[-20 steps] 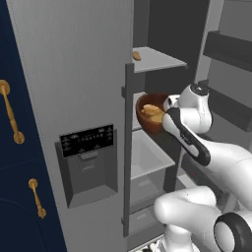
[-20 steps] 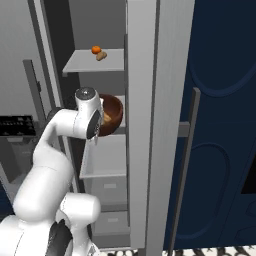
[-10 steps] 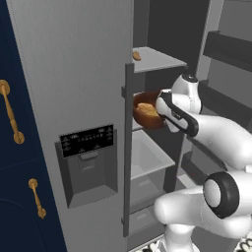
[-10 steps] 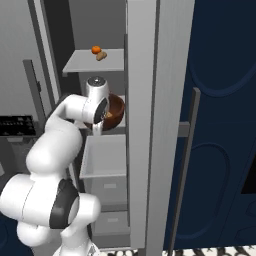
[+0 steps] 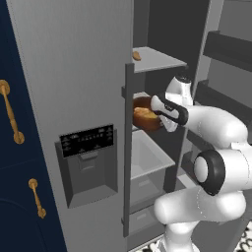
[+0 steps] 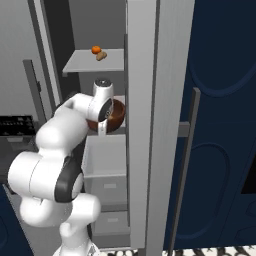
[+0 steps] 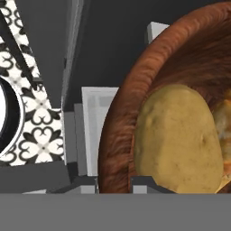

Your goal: Pick the chicken drumstick and potato from their plates and place them in the bowl. Then put the bowl in the fridge.

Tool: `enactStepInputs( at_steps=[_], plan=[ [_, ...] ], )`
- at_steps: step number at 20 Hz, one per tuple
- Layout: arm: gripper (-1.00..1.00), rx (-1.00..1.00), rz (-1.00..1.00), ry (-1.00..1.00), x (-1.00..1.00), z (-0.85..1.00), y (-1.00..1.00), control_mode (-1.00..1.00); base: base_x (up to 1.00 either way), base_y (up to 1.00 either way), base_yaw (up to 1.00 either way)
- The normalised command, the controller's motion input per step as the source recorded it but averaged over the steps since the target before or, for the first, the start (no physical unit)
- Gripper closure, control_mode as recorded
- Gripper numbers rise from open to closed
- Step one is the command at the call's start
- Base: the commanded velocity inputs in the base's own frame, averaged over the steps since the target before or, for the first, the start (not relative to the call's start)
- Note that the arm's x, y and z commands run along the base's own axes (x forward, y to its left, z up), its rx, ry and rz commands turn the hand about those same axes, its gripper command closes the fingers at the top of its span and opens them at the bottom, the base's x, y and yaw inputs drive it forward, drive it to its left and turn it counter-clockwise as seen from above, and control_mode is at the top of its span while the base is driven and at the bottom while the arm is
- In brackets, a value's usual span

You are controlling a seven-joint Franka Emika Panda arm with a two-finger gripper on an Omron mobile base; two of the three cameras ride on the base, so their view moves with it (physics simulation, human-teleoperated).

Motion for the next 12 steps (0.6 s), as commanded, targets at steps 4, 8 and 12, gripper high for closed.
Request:
enactStepInputs(
  at_steps=[4, 8, 12],
  plan=[
    [1.00, 0.00, 0.01, 0.00, 0.71, -0.02, 0.03, -1.00, 0.00, 0.00, 0.00],
    [1.00, 0.00, 0.00, 0.00, 0.62, -0.16, 0.05, -1.00, 0.00, 0.00, 0.00],
    [1.00, 0.00, 0.01, 0.00, 0.59, -0.17, 0.07, -1.00, 0.00, 0.00, 0.00]
  ],
)
